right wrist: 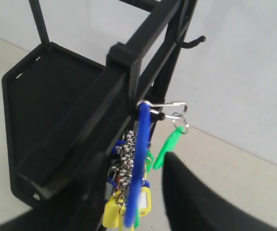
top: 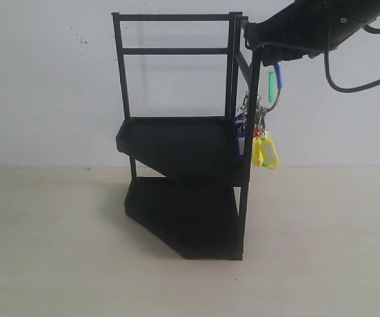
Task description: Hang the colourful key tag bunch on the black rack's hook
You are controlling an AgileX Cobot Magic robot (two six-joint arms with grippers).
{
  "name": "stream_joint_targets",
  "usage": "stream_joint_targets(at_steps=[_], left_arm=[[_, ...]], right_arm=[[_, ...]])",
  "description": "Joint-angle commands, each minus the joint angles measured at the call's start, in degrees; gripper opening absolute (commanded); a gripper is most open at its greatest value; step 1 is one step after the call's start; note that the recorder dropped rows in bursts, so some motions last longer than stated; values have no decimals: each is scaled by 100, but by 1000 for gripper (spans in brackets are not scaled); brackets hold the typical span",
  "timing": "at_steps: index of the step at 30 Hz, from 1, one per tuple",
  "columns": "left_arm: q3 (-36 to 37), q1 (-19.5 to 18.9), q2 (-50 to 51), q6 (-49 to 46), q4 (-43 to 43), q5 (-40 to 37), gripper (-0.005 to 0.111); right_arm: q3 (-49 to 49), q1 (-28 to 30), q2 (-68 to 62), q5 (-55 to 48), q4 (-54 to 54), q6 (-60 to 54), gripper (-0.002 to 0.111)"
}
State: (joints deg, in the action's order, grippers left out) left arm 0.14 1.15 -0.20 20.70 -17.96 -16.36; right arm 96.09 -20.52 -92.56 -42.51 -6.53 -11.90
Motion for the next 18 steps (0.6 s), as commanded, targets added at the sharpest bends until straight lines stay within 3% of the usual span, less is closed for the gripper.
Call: stream_joint_targets(at_steps=[1, 7, 18], left_arm=[[-14, 7, 20, -18, 3, 35, 4], [-14, 7, 20, -18, 3, 35, 4], [-14, 7, 20, -18, 3, 24, 4]], right_arm=[[55, 3, 81, 126, -4, -37, 62], [55, 3, 411, 105, 336, 43, 48], [55, 3, 730, -1149, 1516, 823, 47]])
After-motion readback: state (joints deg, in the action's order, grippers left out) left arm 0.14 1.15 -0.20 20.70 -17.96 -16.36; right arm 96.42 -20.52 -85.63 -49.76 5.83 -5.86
